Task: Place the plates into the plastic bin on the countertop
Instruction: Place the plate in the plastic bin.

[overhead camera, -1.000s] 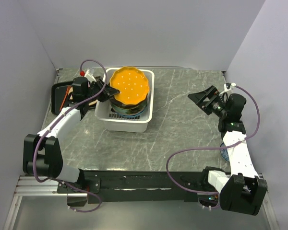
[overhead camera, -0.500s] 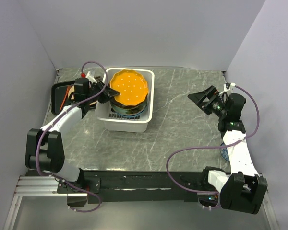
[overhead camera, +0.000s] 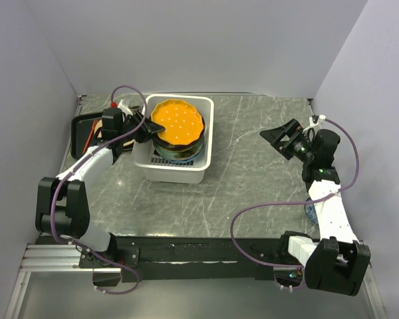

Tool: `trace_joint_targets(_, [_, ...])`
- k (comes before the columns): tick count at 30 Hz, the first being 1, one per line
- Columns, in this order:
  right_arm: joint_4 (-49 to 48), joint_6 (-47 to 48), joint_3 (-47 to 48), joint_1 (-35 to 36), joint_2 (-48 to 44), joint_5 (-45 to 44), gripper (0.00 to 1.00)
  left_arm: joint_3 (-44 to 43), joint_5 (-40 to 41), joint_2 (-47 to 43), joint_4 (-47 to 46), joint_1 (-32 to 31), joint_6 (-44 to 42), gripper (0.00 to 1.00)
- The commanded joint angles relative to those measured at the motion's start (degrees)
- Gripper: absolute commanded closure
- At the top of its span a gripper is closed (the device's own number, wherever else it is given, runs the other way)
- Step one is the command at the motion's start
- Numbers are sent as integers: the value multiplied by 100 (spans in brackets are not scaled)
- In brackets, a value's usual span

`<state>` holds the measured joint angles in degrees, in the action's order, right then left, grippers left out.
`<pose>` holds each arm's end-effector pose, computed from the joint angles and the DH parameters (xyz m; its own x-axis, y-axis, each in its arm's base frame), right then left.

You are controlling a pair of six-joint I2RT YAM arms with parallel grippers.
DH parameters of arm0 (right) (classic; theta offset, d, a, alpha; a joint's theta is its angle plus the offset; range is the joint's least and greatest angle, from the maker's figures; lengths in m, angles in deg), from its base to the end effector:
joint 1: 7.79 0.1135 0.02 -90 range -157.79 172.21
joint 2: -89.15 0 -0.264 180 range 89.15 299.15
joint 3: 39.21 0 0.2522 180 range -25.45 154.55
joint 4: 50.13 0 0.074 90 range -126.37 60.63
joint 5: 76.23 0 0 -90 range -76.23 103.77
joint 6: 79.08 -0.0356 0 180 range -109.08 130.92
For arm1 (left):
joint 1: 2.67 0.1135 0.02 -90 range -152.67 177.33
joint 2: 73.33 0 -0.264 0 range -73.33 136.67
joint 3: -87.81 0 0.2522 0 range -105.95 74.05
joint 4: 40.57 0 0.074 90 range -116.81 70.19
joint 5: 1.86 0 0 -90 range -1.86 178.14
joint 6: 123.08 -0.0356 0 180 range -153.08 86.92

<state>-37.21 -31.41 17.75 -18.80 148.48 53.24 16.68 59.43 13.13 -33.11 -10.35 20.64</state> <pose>0.2352 -0.0227 0.3034 -0.4974 0.6264 -0.6002 -0.1617 0.6128 0.7735 0.3386 -0.0629 0.2696 -0.6755 -0.6223 -0.3955 0.0196 0.5210 -0.8533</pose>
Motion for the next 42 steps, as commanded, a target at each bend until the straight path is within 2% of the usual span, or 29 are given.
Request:
trace_joint_targets(1, [-232,84,294,37,17,18,0,-319,-275,-103,-495,12,-80,64])
trace_joint_targets(6, [-259,67,277,37,17,26,0,-319,-170,-173,-319,30,-142,61])
trace_joint_targets(11, [-285,40,250,37,17,35,0,-495,58,-226,138,47,-344,45])
trace_joint_targets(16, [-311,23,233,37,17,26,0,-565,252,-252,454,65,-441,37])
trace_joint_targets(19, [-303,23,224,46,8,18,0,-635,400,-269,621,65,-476,26])
trace_joint_targets(20, [-294,23,224,37,17,18,0,-671,427,-278,848,65,-502,19])
trace_joint_targets(26, [-294,31,215,37,26,9,0,-855,821,-577,1333,65,-669,1])
trace_joint_targets(32, [-294,23,206,37,35,9,0,-1154,1288,-902,2063,65,-950,1])
trace_joint_targets(42, [-127,198,241,37,105,-114,0,-1066,1517,-1815,2098,65,-1485,1])
